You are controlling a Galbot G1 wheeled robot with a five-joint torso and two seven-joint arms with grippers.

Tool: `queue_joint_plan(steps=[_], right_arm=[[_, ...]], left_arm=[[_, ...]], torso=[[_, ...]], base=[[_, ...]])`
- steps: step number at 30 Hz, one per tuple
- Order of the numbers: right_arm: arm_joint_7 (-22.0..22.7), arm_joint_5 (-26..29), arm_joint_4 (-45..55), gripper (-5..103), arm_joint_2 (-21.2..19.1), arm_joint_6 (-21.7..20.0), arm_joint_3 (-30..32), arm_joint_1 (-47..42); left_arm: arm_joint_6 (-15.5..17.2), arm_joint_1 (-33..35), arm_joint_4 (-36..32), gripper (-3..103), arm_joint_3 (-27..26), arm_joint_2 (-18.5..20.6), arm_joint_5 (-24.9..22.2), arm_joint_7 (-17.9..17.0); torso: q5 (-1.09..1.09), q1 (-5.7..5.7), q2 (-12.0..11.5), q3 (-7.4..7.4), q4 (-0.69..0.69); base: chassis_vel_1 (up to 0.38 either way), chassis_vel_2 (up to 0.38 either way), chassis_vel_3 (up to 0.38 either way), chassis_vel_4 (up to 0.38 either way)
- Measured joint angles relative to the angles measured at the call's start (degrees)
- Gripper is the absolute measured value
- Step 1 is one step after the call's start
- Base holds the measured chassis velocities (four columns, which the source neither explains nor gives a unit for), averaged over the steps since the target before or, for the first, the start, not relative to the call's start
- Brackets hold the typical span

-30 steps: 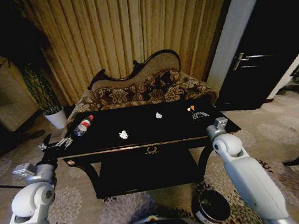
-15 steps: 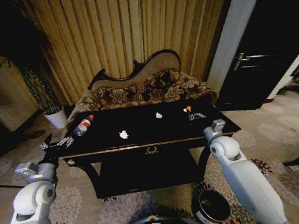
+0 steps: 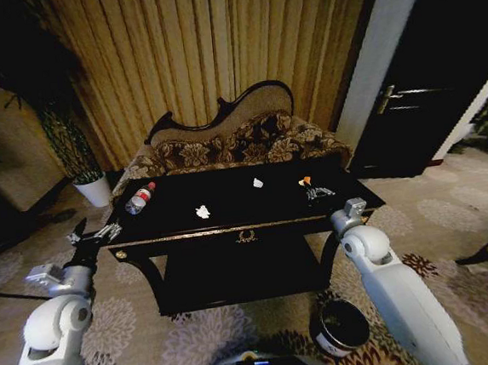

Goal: Move to the front of the table and place the trash on the table into the trash bin.

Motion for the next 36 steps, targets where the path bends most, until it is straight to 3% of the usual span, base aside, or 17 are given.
queue_joint_plan(steps=[28,36], right_arm=[[0.0,-1.82,-0.41,3,0.96,1.65,1.17,-2.22],[0.0,-3.71,-7.55,3,3.25,2.5,4.38,-7.46]], left_arm=[[0.39,0.36,-0.61,100,-0.49,-0.34,-0.27,0.13],[0.75,-0.88,-0.86,100,-0.76,-1.55,-0.15,0.2]], torso=[[0.0,-0.03,0.02,-0.01,0.0],[0.0,0.03,-0.02,0.01,-0.01]], base=[[0.104,-0.106,-0.1,0.105],[0.0,0.0,0.0,0.0]])
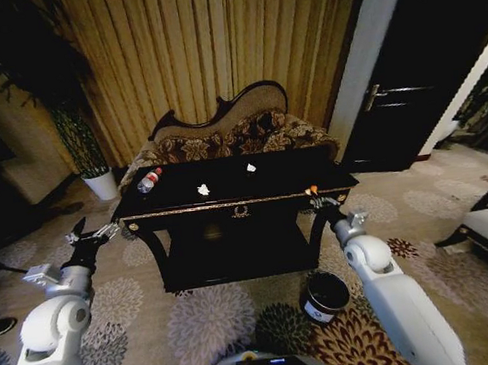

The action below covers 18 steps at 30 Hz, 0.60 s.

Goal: Move to the front of the table and place the trash on the table into the trash bin.

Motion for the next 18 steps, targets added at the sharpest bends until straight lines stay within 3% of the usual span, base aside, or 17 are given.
queue_joint_plan(steps=[6,18], right_arm=[[0.0,-4.67,-9.98,3,2.01,0.33,2.93,-3.12],[-0.01,-12.26,-27.1,3,1.15,2.33,5.13,-1.29]], left_arm=[[0.32,0.91,-0.3,100,-1.14,-0.37,-0.22,0.03],[-0.22,1.4,0.61,100,-2.32,0.09,-1.6,0.1]], torso=[[0.01,-0.04,0.02,-0.02,0.01],[0.01,-0.03,0.02,-0.02,0.0]], base=[[0.0,0.0,0.0,0.0],[0.0,0.0,0.0,0.0]])
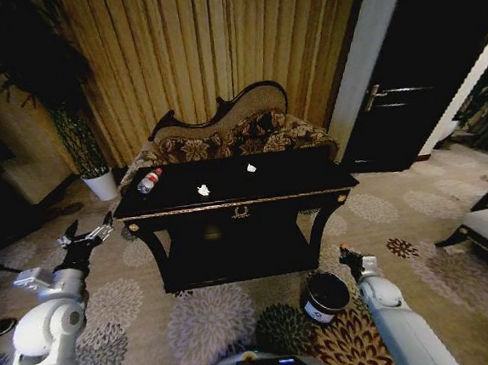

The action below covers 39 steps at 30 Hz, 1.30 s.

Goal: Move to the front of the table and place the trash on the table into the trash bin.

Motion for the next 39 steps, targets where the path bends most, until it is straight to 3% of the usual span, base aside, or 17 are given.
queue_joint_plan(steps=[6,14,18,23,25,26,28,29,30,32,34,36,39], right_arm=[[-0.01,-4.95,-7.9,3,0.0,1.58,0.15,3.24],[-0.01,-7.47,-8.2,1,1.29,1.66,0.79,2.42],[0.0,-7.78,-6.3,16,2.02,1.63,1.3,1.15],[0.01,-6.45,-4.8,38,3.11,2.46,1.44,0.65],[0.01,-6.36,-4.55,38,3.2,2.66,1.48,0.64],[0.01,-6.25,-4.15,49,3.25,2.83,1.52,0.64],[0.01,-6.16,-3.78,49,3.27,2.97,1.58,0.62],[0.01,-5.53,-2.73,60,3.28,3.52,1.73,0.47],[0.01,-5.53,-2.73,60,3.28,3.52,1.73,0.47],[0.02,-1.75,1.84,70,3.26,4.4,1.87,-0.35],[0.03,-0.16,3.84,70,3.25,4.69,1.86,-0.61],[0.03,4.14,10.85,82,3.22,5.64,1.55,-1.31],[0.04,8.89,20.03,92,3.12,4.46,0.82,-2.22]], left_arm=[[0.44,-0.3,-0.01,100,-0.35,-0.74,-0.89,0.0],[0.43,0.06,0.6,100,-0.64,-0.93,-1.12,0.15],[0.62,0.35,1.04,100,-1.54,-0.3,-1.55,2.01],[0.83,0.11,0.96,100,-1.02,-0.61,-1.6,1.62],[0.87,0.09,0.8,100,-0.91,-0.68,-1.58,1.62],[0.98,0.03,0.57,100,-0.82,-0.72,-1.55,1.6],[1.05,-0.05,0.44,100,-0.8,-0.74,-1.53,1.59],[1.13,-0.12,0.26,100,-0.79,-0.79,-1.48,1.57],[1.13,-0.12,0.26,100,-0.79,-0.79,-1.48,1.57],[1.29,0.01,0.01,100,-0.78,-0.94,-1.36,1.51],[1.31,0.1,-0.03,100,-0.73,-1.02,-1.2,1.46],[1.32,0.36,-0.2,100,-0.4,-1.26,-0.52,1.45],[1.32,0.69,-0.47,100,-0.17,-1.35,-0.19,1.42]], torso=[[-0.01,0.0,0.0,0.0,0.02],[-0.02,0.0,0.0,0.0,0.01],[-0.02,0.0,0.0,0.0,0.0],[-0.02,0.0,0.0,0.0,0.01],[-0.02,0.0,0.0,0.0,0.01],[-0.02,0.0,0.0,0.0,0.01],[-0.01,0.0,0.0,0.0,0.01],[-0.01,0.0,0.0,0.0,0.0],[-0.01,0.0,0.0,0.0,0.0],[-0.01,0.0,0.0,0.0,0.0],[0.0,0.0,0.0,0.0,0.0],[-0.02,0.0,0.0,0.0,0.01],[-0.04,0.0,0.0,0.0,0.02]], base=[[0.0,0.0,0.0,0.0],[0.0,0.0,0.0,0.0],[0.0,0.0,0.0,0.0],[0.0,0.0,0.0,0.0],[0.0,0.0,0.0,0.0],[0.0,0.0,0.0,0.0],[0.0,0.0,0.0,0.0],[0.0,0.0,0.0,0.0],[0.0,0.0,0.0,0.0],[0.0,0.0,0.0,0.0],[0.0,0.0,0.0,0.0],[0.0,0.0,0.0,0.0],[0.0,0.0,0.0,0.0]])
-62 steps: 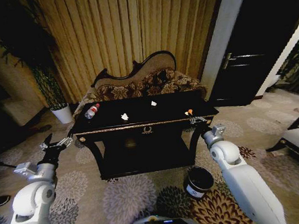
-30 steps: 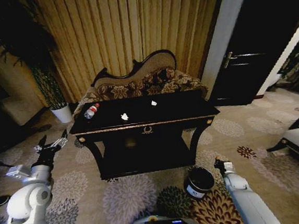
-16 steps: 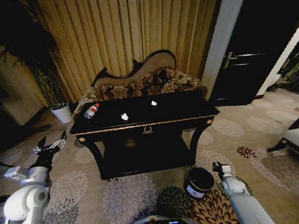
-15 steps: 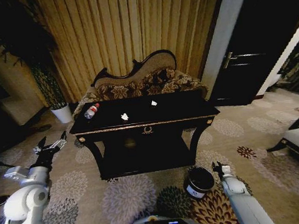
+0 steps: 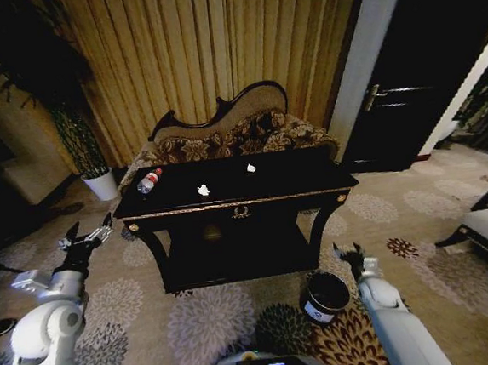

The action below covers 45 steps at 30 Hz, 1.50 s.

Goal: Move to the front of the table and place the trash on the table into the trash bin.

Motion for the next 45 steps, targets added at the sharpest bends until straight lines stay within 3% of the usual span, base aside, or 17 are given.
queue_joint_plan(steps=[1,2,4,7,16,22,30,45], right_arm=[[0.0,4.21,5.62,99,0.02,-2.3,-0.75,-0.31],[0.0,4.21,5.62,99,0.02,-2.3,-0.75,-0.31],[-0.01,9.81,12.58,100,0.15,-5.1,-2.06,0.08],[0.0,11.35,17.17,100,-0.08,-5.98,-3.66,0.92],[0.0,5.73,23.37,100,-1.28,-6.09,-6.63,0.59],[-0.02,2.99,25.61,100,-2.41,-4.47,-7.41,0.43],[-0.03,4.43,27.44,100,-4.01,-6.09,-8.61,-0.55],[-0.03,4.27,26.71,100,-3.01,-7.28,-10.17,-0.72]], left_arm=[[-0.01,0.1,-0.05,100,0.08,0.01,0.12,-0.04],[-0.01,0.1,-0.05,100,0.08,0.01,0.12,-0.04],[-0.05,0.02,-0.08,100,0.21,0.36,0.15,-0.05],[-0.25,-0.14,-0.08,100,0.19,1.11,0.06,-0.08],[-0.42,-0.53,0.48,100,0.47,2.64,-0.72,-0.02],[4.43,-1.2,0.8,100,0.95,4.71,-4.83,-0.63],[5.53,-1.24,1.13,100,1.26,5.43,-3.77,-0.46],[5.31,-0.39,0.13,100,1.04,4.53,-2.84,-0.28]], torso=[[0.01,0.0,0.0,0.0,-0.01],[0.01,0.0,0.0,0.0,-0.01],[0.0,0.0,0.0,0.0,0.0],[0.02,0.0,0.0,0.0,0.0],[0.02,0.0,0.0,0.0,-0.02],[0.03,0.0,0.0,0.0,-0.02],[0.02,0.0,0.0,0.0,-0.01],[0.03,0.0,0.0,0.0,-0.01]], base=[[0.0,0.0,0.0,0.0],[0.0,0.0,0.0,0.0],[0.0,0.0,0.0,0.0],[0.0,0.0,0.0,0.0],[0.0,0.0,0.0,0.0],[0.0,0.0,0.0,0.0],[0.0,0.0,0.0,0.0],[0.0,0.0,0.0,0.0]])
